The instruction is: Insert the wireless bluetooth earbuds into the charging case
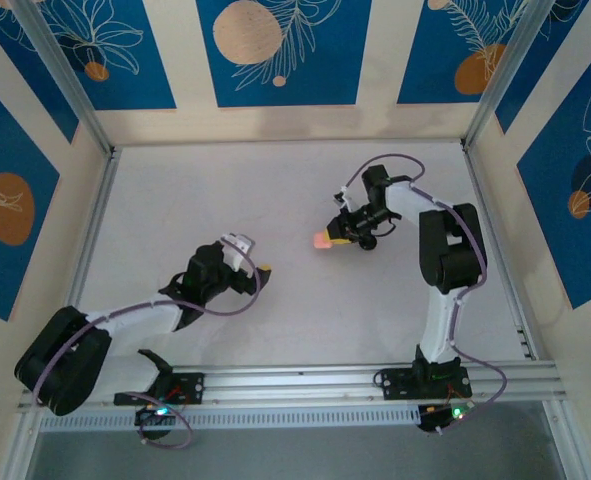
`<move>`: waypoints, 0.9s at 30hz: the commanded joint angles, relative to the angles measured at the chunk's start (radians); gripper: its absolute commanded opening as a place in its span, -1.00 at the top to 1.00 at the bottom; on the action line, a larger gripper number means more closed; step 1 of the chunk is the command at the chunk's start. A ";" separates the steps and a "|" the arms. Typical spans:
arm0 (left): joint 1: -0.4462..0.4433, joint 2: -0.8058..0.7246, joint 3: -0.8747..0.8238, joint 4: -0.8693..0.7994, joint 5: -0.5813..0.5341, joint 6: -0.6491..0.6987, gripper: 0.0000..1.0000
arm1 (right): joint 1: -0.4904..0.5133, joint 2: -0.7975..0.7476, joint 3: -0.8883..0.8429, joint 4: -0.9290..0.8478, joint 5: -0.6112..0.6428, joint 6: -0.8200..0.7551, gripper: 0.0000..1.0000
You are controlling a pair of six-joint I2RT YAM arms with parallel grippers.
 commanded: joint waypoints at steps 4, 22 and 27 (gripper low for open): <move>-0.003 0.045 0.053 -0.013 -0.013 -0.013 -0.99 | 0.013 0.057 0.060 -0.076 0.001 0.025 0.89; -0.003 0.086 0.099 -0.030 -0.001 -0.009 -0.99 | 0.005 0.100 0.108 -0.138 0.138 0.068 0.34; -0.001 0.044 0.106 -0.075 -0.027 0.004 -0.99 | 0.006 0.079 0.121 -0.138 0.198 0.089 0.17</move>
